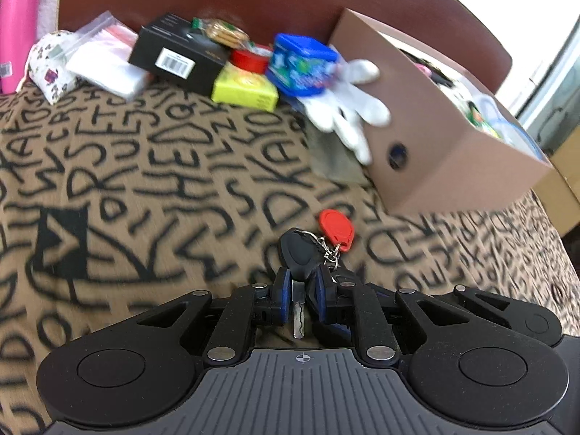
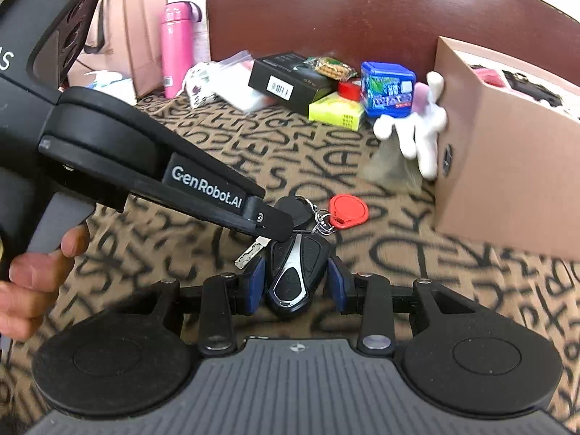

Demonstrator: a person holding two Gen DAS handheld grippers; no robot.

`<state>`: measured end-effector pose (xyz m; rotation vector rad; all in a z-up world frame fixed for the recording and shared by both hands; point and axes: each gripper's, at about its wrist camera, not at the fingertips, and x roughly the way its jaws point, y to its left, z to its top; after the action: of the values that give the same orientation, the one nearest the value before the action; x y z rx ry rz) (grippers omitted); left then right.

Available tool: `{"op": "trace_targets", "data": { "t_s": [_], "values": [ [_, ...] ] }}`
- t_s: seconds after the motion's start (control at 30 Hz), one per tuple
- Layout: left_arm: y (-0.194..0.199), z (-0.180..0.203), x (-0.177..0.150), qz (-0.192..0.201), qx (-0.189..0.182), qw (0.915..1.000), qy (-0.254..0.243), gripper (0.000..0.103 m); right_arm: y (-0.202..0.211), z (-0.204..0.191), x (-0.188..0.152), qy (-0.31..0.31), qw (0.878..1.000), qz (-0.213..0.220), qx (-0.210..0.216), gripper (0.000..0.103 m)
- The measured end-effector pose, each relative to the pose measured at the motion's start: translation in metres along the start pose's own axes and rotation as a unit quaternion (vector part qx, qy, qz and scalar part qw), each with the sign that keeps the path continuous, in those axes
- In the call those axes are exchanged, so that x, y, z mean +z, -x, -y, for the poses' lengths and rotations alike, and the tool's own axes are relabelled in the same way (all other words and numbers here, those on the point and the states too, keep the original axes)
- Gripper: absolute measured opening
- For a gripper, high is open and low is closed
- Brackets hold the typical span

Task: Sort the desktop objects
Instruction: 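Lift the car key with both grippers and carry it toward the brown box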

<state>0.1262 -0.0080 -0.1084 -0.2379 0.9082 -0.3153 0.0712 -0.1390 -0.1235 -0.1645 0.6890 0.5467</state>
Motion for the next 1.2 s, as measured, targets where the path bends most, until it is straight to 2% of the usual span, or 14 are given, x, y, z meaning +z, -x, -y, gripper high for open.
{"op": "trace_targets", "data": {
  "t_s": [0.13, 0.17, 0.2, 0.23, 0.53, 0.63, 0.73, 0.8, 0.83, 0.93, 0.97, 1.03, 1.17, 1.2],
  "values": [
    [0.007, 0.015, -0.016, -0.011, -0.01, 0.9998, -0.015, 0.011, 0.02, 0.003, -0.016, -0.004, 1.0, -0.002, 0.0, 0.042],
    [0.008, 0.019, -0.019, -0.013, -0.013, 0.9996, -0.02, 0.018, 0.025, 0.004, -0.019, -0.006, 1.0, -0.002, -0.001, 0.042],
    [0.007, 0.023, -0.021, -0.013, -0.016, 0.9995, -0.025, 0.037, 0.029, 0.006, -0.023, -0.008, 1.0, 0.0, -0.002, 0.042],
    [0.007, 0.026, -0.023, -0.012, -0.014, 0.9994, -0.029, 0.041, 0.033, 0.008, -0.026, -0.012, 1.0, 0.001, -0.004, 0.043],
    [-0.004, 0.041, -0.018, -0.003, -0.005, 0.9988, -0.049, 0.06, 0.036, 0.016, -0.032, -0.027, 0.999, 0.008, -0.021, 0.044],
    [-0.01, 0.045, -0.015, 0.003, 0.0, 0.9984, -0.056, 0.063, 0.034, 0.017, -0.03, -0.025, 0.999, 0.011, -0.024, 0.048],
    [-0.014, 0.049, -0.013, 0.003, 0.006, 0.9976, -0.07, 0.063, 0.031, 0.018, -0.029, -0.028, 0.999, 0.013, -0.026, 0.052],
    [-0.015, 0.051, -0.011, 0.006, 0.013, 0.9967, -0.08, 0.036, 0.028, 0.017, -0.027, -0.027, 0.999, 0.015, -0.027, 0.054],
    [-0.016, 0.051, -0.011, 0.003, 0.016, 0.9964, -0.083, 0.033, 0.027, 0.017, -0.027, -0.026, 0.999, 0.015, -0.028, 0.054],
    [-0.015, 0.049, -0.01, 0.002, 0.013, 0.9968, -0.079, 0.04, 0.026, 0.017, -0.026, -0.023, 0.999, 0.014, -0.028, 0.055],
    [-0.015, 0.049, -0.011, 0.004, 0.012, 0.9968, -0.078, 0.045, 0.027, 0.016, -0.026, -0.021, 0.999, 0.014, -0.029, 0.055],
    [-0.015, 0.05, -0.014, 0.008, 0.011, 0.9968, -0.079, 0.047, 0.03, 0.016, -0.027, -0.022, 0.999, 0.012, -0.03, 0.054],
    [-0.014, 0.056, -0.017, 0.005, 0.02, 0.9948, -0.1, 0.04, 0.034, 0.016, -0.032, -0.02, 0.999, 0.01, -0.028, 0.053],
    [-0.015, 0.058, -0.018, 0.004, 0.023, 0.9946, -0.101, 0.025, 0.033, 0.016, -0.031, -0.02, 0.999, 0.009, -0.028, 0.051]
  ]
}}
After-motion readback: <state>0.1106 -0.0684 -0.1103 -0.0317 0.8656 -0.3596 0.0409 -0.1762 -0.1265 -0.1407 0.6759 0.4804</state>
